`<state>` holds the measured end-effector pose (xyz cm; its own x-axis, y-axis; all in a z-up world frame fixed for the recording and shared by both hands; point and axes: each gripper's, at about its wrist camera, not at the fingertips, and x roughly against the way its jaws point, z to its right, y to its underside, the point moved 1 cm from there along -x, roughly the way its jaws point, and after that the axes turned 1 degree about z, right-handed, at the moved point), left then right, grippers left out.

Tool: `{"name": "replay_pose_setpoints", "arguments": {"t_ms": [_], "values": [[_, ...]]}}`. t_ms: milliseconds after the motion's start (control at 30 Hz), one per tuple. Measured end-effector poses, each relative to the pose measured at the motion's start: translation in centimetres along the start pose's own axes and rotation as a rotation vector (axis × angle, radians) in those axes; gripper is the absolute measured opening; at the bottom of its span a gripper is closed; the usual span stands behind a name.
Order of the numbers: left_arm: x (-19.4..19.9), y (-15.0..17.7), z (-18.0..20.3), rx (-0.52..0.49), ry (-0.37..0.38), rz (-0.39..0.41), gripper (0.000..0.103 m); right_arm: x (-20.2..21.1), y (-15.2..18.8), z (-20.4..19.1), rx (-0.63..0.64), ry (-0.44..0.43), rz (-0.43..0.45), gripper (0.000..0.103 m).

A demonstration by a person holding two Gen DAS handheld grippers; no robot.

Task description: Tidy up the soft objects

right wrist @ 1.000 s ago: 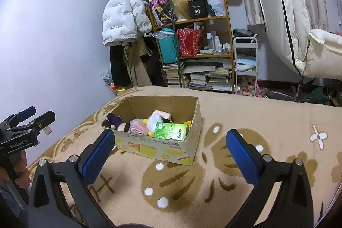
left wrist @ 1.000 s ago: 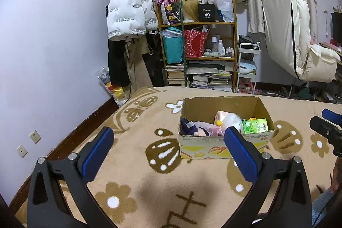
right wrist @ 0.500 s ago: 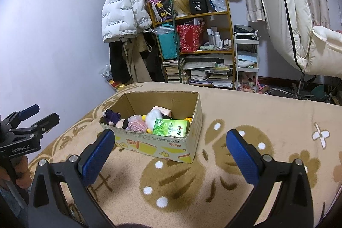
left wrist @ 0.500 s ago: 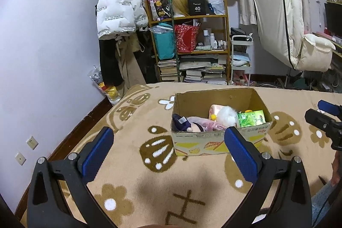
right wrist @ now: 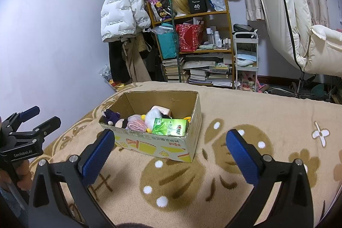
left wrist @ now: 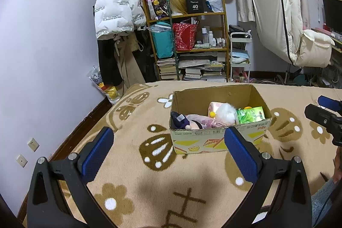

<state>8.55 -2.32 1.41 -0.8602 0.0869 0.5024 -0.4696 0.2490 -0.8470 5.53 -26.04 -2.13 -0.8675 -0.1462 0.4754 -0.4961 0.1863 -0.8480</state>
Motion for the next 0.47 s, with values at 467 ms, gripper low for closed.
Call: {"name": "replay_pose_setpoints", "arguments": {"t_ms": [467], "values": [[0.04,0.0,-0.03,0.002,0.002,0.002,0.102,-0.1,0.02,0.13,-0.001,-0.001,-0.003,0.103]]}}
